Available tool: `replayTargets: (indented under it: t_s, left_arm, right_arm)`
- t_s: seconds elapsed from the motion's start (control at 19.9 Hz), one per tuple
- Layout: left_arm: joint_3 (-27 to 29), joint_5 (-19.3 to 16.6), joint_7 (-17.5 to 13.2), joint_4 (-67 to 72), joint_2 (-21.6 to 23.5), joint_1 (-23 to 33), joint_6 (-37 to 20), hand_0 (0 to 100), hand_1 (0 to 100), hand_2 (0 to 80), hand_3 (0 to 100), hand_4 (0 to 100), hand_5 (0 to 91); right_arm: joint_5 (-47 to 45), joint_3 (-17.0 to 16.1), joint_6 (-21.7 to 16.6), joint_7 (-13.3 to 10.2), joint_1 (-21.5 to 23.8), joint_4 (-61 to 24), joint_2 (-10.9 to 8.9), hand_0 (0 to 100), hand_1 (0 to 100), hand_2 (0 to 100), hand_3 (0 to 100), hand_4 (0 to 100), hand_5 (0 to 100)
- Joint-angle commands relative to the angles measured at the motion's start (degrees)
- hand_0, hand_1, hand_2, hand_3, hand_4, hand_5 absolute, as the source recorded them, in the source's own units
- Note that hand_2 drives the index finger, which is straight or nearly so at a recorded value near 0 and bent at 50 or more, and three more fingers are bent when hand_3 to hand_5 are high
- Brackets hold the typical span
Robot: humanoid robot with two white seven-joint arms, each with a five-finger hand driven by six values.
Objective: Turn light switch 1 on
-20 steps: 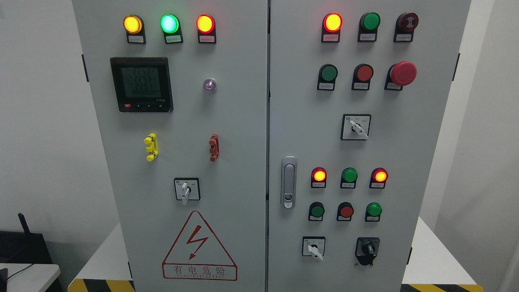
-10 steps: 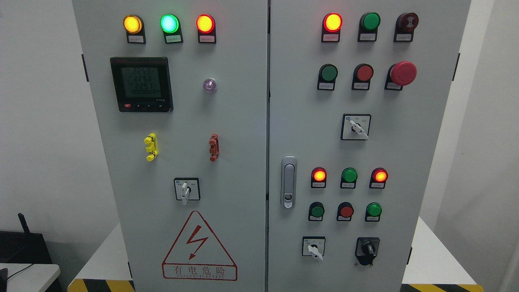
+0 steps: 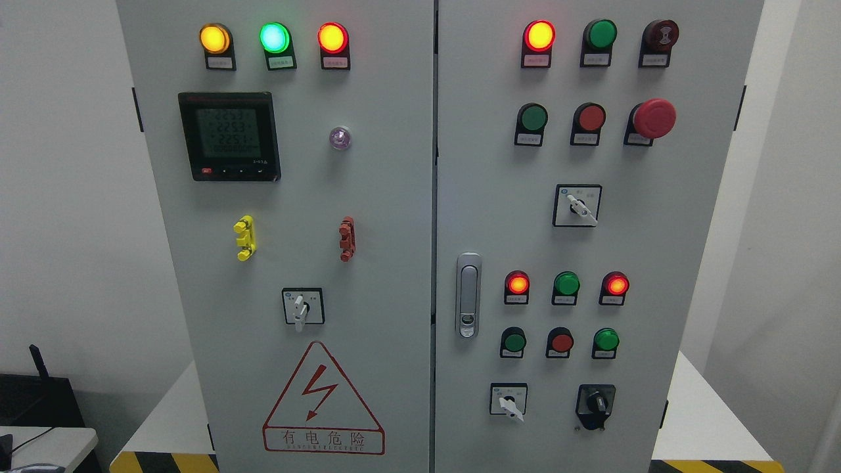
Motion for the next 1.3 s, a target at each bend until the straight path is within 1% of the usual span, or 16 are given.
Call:
replayTargets:
  t_s: [0.0, 0.1, 0.2, 0.3, 0.35, 0.5, 0.7, 0.85, 0.95, 1.0, 1.15, 1.25]
  left_arm:
    - [-12.8, -3.1, 2.7, -2.7, 0.4, -5.0, 2.2, 21, 30, 45.5, 76, 77, 59.3]
    - [-15.1, -3.4, 4.7, -2.7, 0.2, -6.4, 3.8, 20, 31, 46.5, 77, 78, 61.1]
    - [-17.1, -6.0, 6.6, -2.7, -0.6, -7.5, 4.8, 19, 32, 46.9, 77, 79, 61.9]
    - [-18.8, -9.0, 8.0, -2.7, -2.5, -8.2, 5.2, 19, 33, 47.2, 78, 79, 62.6]
    - [-19.7, -9.7, 8.8, -2.7, -2.9, -8.4, 5.2, 19, 34, 47.5, 78, 79, 63.2]
    - [-22.6, -11.1, 9.3, -3.6, -4.5, -8.6, 7.0, 19, 34, 49.4, 81, 81, 66.1]
    - [-26.1, -15.1, 12.7, -4.5, -7.9, -8.7, 10.6, 18, 35, 51.5, 85, 84, 68.9]
    - [-28.0, -16.8, 13.9, -4.5, -9.6, -10.1, 12.6, 18, 35, 52.1, 86, 84, 71.1]
    - [-28.5, -19.8, 16.6, -4.5, -9.8, -11.4, 14.5, 17, 36, 52.2, 86, 84, 71.9]
    - [-28.8, -20.8, 17.8, -4.5, -9.9, -12.0, 15.8, 17, 36, 52.2, 86, 84, 72.0]
    - [-30.4, -21.3, 21.1, -4.5, -10.6, -12.8, 19.0, 17, 37, 51.8, 87, 85, 72.4]
    - [-31.5, -21.4, 22.8, -4.5, -10.8, -13.5, 21.3, 17, 37, 51.7, 88, 85, 73.5]
  right_arm:
    - [0.3, 1.3, 0.0, 0.0, 0.0, 0.0, 0.04, 12, 39, 0, 0, 0, 0]
    - [0.3, 1.3, 0.0, 0.0, 0.0, 0.0, -0.04, 12, 39, 0, 0, 0, 0]
    - [0.3, 1.3, 0.0, 0.0, 0.0, 0.0, -0.04, 12, 39, 0, 0, 0, 0]
    - [0.3, 1.3, 0.0, 0.0, 0.0, 0.0, 0.04, 12, 39, 0, 0, 0, 0]
    - [0.3, 1.3, 0.0, 0.0, 0.0, 0.0, 0.04, 12, 39, 0, 0, 0, 0]
    - [0.3, 1.3, 0.0, 0.0, 0.1, 0.0, -0.04, 12, 39, 0, 0, 0, 0]
    - [0.3, 1.3, 0.0, 0.0, 0.0, 0.0, -0.04, 12, 39, 0, 0, 0, 0]
    - [0.3, 1.3, 0.0, 0.0, 0.0, 0.0, -0.04, 12, 39, 0, 0, 0, 0]
    - [0.3, 1.3, 0.0, 0.0, 0.0, 0.0, 0.04, 12, 39, 0, 0, 0, 0]
    - [0.3, 1.3, 0.0, 0.0, 0.0, 0.0, -0.04, 12, 39, 0, 0, 0, 0]
    - [0.3, 1.3, 0.0, 0.0, 0.0, 0.0, 0.04, 12, 39, 0, 0, 0, 0]
    - [0.3, 1.3, 0.0, 0.0, 0.0, 0.0, -0.04, 12, 39, 0, 0, 0, 0]
